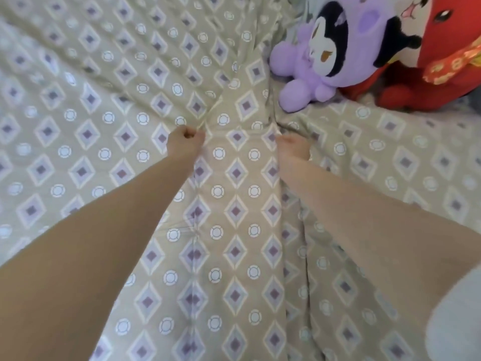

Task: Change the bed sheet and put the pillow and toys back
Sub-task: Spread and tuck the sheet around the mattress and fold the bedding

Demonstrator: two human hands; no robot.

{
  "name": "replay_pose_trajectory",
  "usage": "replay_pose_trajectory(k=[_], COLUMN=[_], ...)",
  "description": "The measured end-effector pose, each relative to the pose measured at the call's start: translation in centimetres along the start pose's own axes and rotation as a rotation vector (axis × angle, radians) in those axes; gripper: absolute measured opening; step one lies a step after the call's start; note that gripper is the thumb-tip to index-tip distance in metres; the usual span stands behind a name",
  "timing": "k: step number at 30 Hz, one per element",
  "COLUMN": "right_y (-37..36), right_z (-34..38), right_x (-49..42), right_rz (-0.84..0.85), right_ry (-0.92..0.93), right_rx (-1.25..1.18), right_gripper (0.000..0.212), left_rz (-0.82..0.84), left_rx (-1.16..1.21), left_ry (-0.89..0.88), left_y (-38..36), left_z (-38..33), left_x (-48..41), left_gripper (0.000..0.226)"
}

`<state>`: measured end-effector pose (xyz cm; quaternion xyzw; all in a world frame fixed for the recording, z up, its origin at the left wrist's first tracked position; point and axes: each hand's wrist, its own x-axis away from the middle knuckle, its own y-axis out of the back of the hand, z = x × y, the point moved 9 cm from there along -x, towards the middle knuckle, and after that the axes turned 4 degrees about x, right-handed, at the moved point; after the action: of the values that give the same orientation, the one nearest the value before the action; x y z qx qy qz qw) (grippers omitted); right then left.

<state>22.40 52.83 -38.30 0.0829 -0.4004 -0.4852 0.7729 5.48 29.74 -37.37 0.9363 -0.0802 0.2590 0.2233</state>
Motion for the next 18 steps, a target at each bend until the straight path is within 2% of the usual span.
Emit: replay_pose_trajectory(k=[4, 6, 8, 11, 14, 18], right_y=[-0.3, 0.0, 0.8, 1.3, 1.6, 2.2], right_z=[0.0, 0.2, -0.5, -2.9, -5.6, -10.3], right_x=[-0.3, -0.3, -0.1, 1.2, 3.5, 7.6], right_rz=[0.000, 0.026, 0.028, 0.096, 0.197, 0.375], right_ry=[0.056, 0.110, 0.105, 0.012, -0.025, -0.078], right_rx=[0.043, 0.104, 0.125, 0.097, 0.069, 0.044], right_gripper=[0.011, 0.017, 0.016, 0.023, 0.030, 0.019], left_rz=[-0.040, -0.048, -0.041, 0.053, 0.157, 0.328], left_rx=[-0.048, -0.084, -0.063, 0.015, -0.044, -0.088], left_ry=[-0.042, -0.073, -0.060, -0.005, 0.036, 0.101], left_y=[-0.2, 0.1, 0.8, 1.1, 1.5, 2.2], left_z=[0.6, 0.7, 1.4, 3.1, 6.0, 10.4], left_x=[-0.5, -0.2, 0.3, 2.4, 5.4, 10.8], left_gripper=[0.024, 0.013, 0.015, 0.021, 0.027, 0.041])
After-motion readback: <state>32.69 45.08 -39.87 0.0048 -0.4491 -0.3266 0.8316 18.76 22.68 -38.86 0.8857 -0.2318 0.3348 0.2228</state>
